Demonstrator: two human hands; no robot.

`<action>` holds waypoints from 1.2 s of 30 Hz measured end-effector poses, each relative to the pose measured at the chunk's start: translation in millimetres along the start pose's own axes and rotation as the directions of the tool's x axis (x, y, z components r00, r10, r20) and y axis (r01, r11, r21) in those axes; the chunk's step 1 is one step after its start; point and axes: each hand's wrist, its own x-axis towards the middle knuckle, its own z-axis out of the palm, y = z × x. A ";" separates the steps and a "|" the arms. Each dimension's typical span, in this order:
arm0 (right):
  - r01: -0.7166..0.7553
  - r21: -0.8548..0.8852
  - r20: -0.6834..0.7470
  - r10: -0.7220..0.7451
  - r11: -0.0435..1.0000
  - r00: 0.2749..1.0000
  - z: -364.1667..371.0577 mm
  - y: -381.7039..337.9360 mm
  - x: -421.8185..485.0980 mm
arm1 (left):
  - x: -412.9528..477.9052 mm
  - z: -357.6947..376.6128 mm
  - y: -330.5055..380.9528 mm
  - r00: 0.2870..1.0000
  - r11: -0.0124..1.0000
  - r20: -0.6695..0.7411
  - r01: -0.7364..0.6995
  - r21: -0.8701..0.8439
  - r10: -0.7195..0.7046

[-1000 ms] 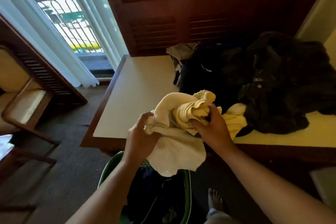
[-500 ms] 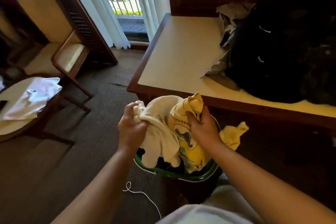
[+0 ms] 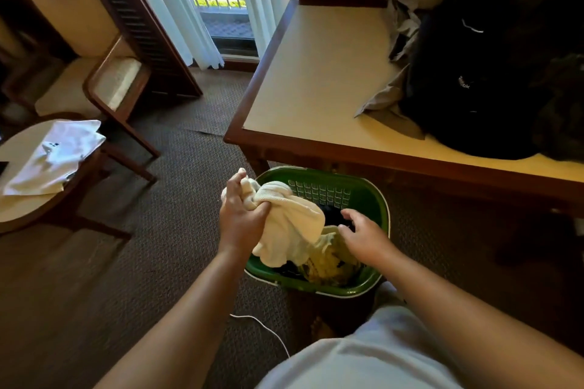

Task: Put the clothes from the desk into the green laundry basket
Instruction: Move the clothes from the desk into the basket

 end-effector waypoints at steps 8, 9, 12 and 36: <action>0.075 0.007 -0.007 -0.075 0.997 0.997 -1.4 -5.9 5.2 | 1.3 11.8 1.5 0.957 0.998 0.286 0.032 0.055 -0.046; 0.086 0.003 -0.009 -0.085 0.996 0.996 -2.2 -6.9 5.6 | 1.0 15.6 0.6 0.948 0.993 0.311 0.031 0.110 -0.064; 0.141 -0.023 -0.048 -0.142 0.990 0.989 -6.7 -12.5 3.9 | 0.4 29.8 1.1 0.938 0.995 0.339 0.037 0.089 -0.065; 0.264 -0.098 -0.606 -0.268 0.960 0.749 -290.0 -4.7 36.5 | 71.2 285.1 267.9 0.765 0.907 0.536 -0.421 -0.004 0.357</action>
